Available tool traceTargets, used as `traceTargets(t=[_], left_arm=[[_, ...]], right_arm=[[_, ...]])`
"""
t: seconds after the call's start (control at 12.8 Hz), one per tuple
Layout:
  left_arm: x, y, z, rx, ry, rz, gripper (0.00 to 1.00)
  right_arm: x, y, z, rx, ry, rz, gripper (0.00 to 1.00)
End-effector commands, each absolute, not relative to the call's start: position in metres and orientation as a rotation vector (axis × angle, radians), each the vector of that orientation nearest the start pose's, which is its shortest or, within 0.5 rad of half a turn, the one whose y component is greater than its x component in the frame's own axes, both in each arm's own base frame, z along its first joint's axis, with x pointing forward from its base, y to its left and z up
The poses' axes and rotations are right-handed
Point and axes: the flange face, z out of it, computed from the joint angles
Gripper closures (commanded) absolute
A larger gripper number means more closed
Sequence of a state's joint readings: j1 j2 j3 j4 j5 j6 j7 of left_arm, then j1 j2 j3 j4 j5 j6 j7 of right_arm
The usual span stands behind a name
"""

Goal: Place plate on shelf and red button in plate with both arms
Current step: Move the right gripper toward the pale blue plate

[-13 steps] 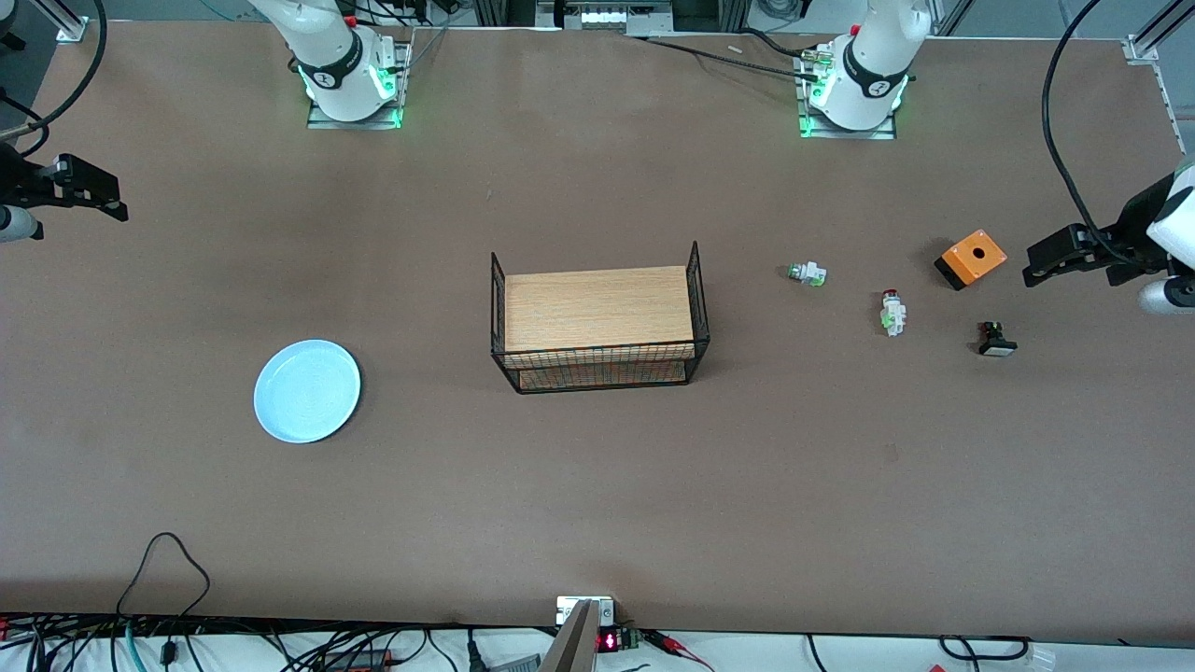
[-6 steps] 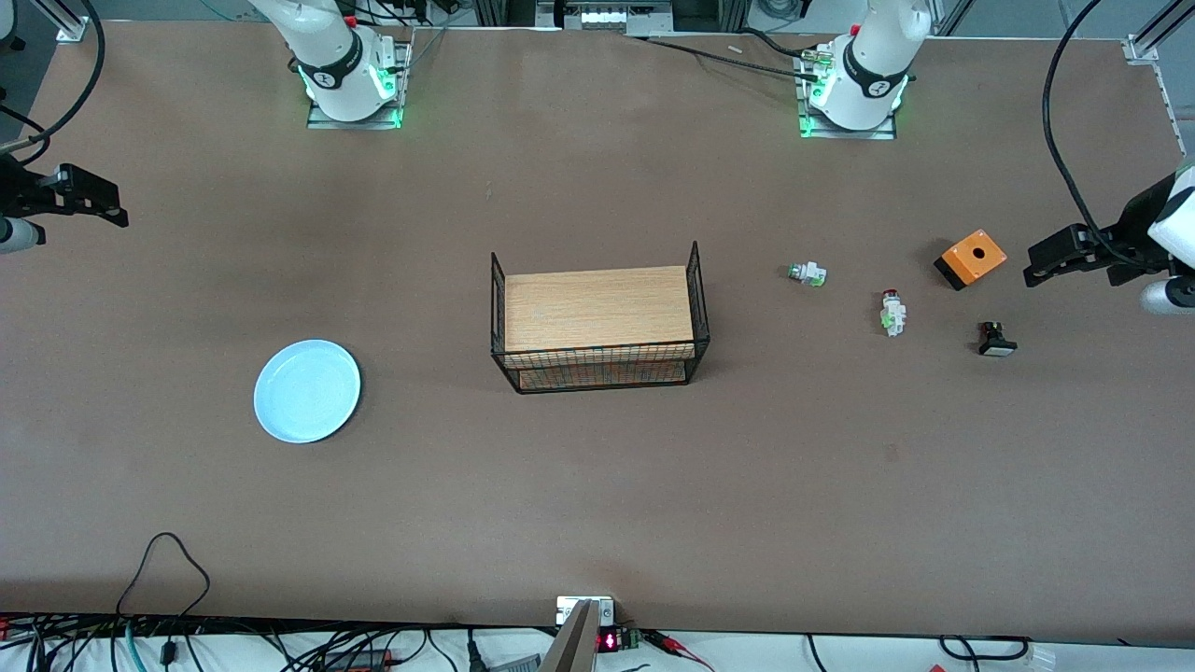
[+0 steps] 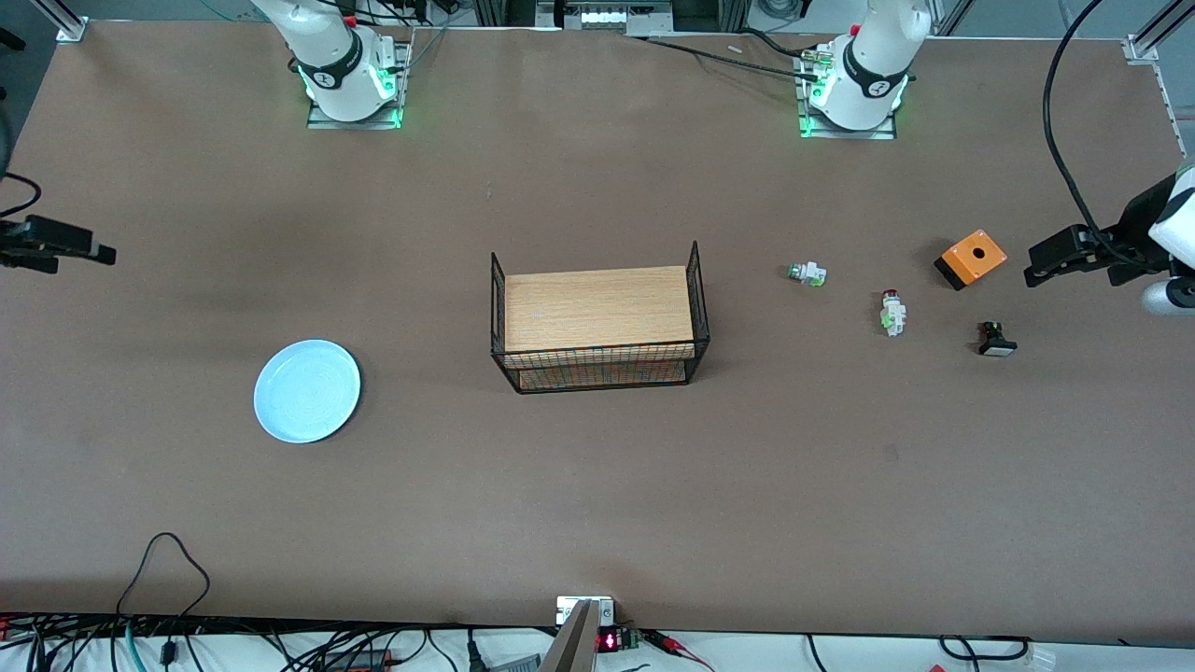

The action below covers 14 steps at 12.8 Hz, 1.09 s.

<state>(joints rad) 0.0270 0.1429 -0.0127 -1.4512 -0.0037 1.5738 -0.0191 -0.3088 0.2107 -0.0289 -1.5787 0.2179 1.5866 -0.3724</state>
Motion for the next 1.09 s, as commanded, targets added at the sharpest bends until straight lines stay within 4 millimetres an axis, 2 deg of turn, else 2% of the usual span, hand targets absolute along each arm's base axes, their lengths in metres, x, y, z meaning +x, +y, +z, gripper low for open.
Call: traceTargets(t=[0.0, 0.08, 0.23, 0.31, 0.47, 0.55, 0.7, 0.86, 1.02], left_arm=[[0.598, 0.009, 0.589, -3.153, -0.049, 0.065, 0.00], [0.608, 0.004, 0.562, -3.143, -0.032, 0.139, 0.00], [0.608, 0.003, 0.561, -3.104, -0.020, 0.152, 0.00], [0.607, 0.003, 0.561, -3.104, -0.020, 0.157, 0.00], [0.608, 0.004, 0.553, -3.099, -0.015, 0.190, 0.00], [0.605, 0.005, 0.550, -3.096, -0.015, 0.235, 0.00], [0.601, 0.006, 0.543, -3.090, -0.026, 0.313, 0.00], [0.603, 0.013, 0.518, -3.078, -0.074, 0.422, 0.00], [0.603, 0.007, 0.511, -3.061, -0.112, 0.474, 0.00]], right_arm=[[0.593, -0.184, 0.505, -2.831, 0.011, 0.139, 0.00], [0.597, -0.181, 0.496, -2.825, 0.016, 0.150, 0.00], [0.609, -0.174, 0.477, -2.807, 0.005, 0.162, 0.00], [0.619, -0.166, 0.457, -2.798, -0.010, 0.179, 0.00], [0.634, -0.164, 0.423, -2.780, 0.001, 0.167, 0.00], [0.640, -0.165, 0.399, -2.769, 0.010, 0.185, 0.00], [0.651, -0.156, 0.361, -2.769, 0.005, 0.206, 0.00], [0.662, -0.147, 0.326, -2.779, 0.001, 0.209, 0.00], [0.669, -0.141, 0.299, -2.785, 0.005, 0.204, 0.00]])
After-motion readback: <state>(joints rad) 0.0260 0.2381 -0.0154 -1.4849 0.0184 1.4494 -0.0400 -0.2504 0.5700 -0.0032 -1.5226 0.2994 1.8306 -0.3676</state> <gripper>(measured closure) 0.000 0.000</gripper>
